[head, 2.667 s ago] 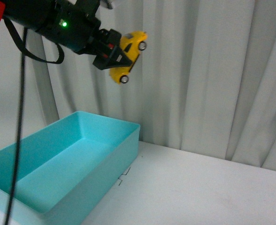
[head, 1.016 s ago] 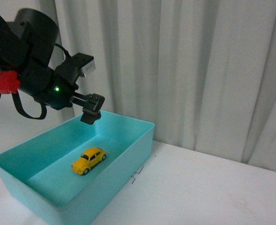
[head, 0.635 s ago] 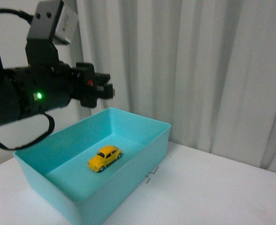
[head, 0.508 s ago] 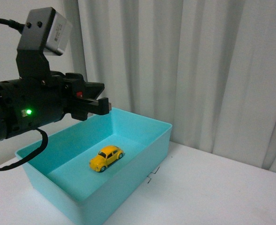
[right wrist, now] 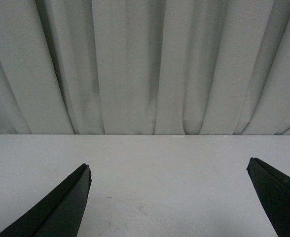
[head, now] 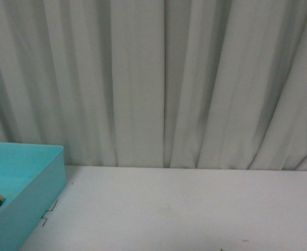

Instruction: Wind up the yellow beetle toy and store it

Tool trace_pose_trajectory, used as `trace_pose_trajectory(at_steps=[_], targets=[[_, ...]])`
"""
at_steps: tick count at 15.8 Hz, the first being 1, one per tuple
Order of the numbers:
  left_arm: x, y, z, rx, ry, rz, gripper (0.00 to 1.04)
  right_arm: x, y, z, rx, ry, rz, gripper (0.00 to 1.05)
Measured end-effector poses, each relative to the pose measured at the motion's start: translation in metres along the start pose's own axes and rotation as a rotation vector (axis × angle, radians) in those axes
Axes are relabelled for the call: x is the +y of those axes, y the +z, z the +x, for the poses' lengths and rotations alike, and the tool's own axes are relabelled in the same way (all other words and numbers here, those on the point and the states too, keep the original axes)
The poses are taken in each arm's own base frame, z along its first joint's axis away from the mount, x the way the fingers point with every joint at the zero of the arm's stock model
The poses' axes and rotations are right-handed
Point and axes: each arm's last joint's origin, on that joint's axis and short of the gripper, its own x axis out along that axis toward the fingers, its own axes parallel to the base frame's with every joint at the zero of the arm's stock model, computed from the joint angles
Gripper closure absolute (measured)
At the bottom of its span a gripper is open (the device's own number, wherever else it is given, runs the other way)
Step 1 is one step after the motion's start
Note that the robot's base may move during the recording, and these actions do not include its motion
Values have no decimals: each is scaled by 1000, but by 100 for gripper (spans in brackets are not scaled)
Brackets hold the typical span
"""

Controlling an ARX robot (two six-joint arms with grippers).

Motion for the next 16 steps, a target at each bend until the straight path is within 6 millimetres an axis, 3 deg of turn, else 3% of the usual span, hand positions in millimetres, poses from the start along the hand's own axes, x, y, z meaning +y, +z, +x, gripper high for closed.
trace_pose_trajectory(at_steps=[3, 16], targets=[[0, -14, -13, 20, 0, 0, 103, 0, 0, 0, 0, 0, 0, 7], [0, -5, -40, -24, 0, 0, 103, 0, 0, 0, 0, 0, 0, 7]])
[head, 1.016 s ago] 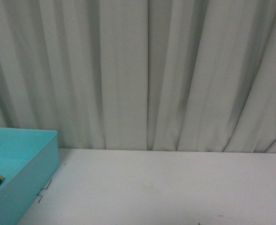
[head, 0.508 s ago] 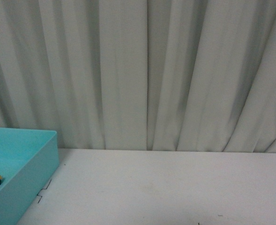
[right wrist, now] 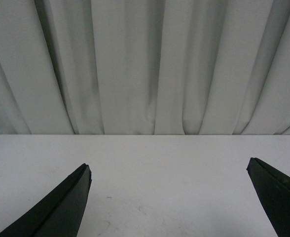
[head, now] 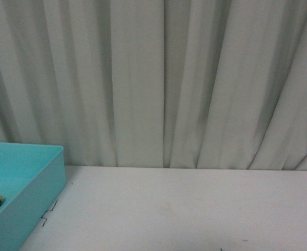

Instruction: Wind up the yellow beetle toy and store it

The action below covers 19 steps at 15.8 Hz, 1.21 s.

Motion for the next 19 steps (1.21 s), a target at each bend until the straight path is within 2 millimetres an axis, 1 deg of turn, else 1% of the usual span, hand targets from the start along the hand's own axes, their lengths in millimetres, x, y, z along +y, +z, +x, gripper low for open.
trace_pose_trajectory(at_steps=[10, 11, 12, 14, 15, 19], targets=[[0, 0, -9, -1, 0, 0, 103, 0, 0, 0, 0, 0, 0, 7], [0, -1, -20, -6, 2, 0, 103, 0, 0, 0, -1, 0, 0, 7], [0, -4, -20, 16, 1, 0, 103, 0, 0, 0, -1, -1, 0, 7], [0, -4, -20, 11, 0, 0, 103, 0, 0, 0, 0, 0, 0, 7], [0, -4, -20, 10, 0, -2, 101, 0, 0, 0, 0, -1, 0, 7], [0, -4, -20, 10, 0, -1, 54, 0, 0, 0, 0, -1, 0, 7]])
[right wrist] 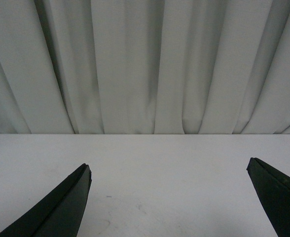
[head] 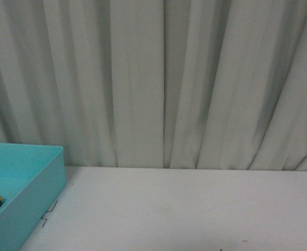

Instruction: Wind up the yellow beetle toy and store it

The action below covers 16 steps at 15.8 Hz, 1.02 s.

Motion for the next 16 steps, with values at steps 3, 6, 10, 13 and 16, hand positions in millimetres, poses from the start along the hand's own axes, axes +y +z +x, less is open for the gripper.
trace_pose_trajectory(at_steps=[3, 6, 10, 13, 16], targets=[[0, 0, 0, 0, 0, 0, 16, 0, 0, 0, 0, 0, 0, 7], [0, 0, 0, 0, 0, 0, 7, 0, 0, 0, 0, 0, 0, 7], [0, 0, 0, 0, 0, 0, 7, 0, 0, 0, 0, 0, 0, 7], [0, 0, 0, 0, 0, 0, 7, 0, 0, 0, 0, 0, 0, 7], [0, 0, 0, 0, 0, 0, 7, 0, 0, 0, -1, 0, 0, 7]])
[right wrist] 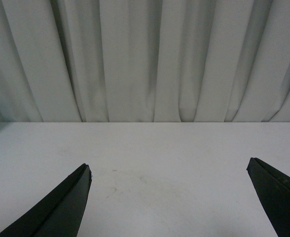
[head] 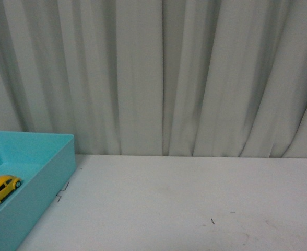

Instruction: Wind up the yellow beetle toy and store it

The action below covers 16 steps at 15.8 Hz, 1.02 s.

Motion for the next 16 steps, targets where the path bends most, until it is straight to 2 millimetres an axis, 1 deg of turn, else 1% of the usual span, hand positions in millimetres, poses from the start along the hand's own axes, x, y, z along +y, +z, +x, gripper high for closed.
trace_pose_trajectory(at_steps=[16], targets=[[0, 0, 0, 0, 0, 0, 7, 0, 0, 0, -1, 0, 0, 7]])
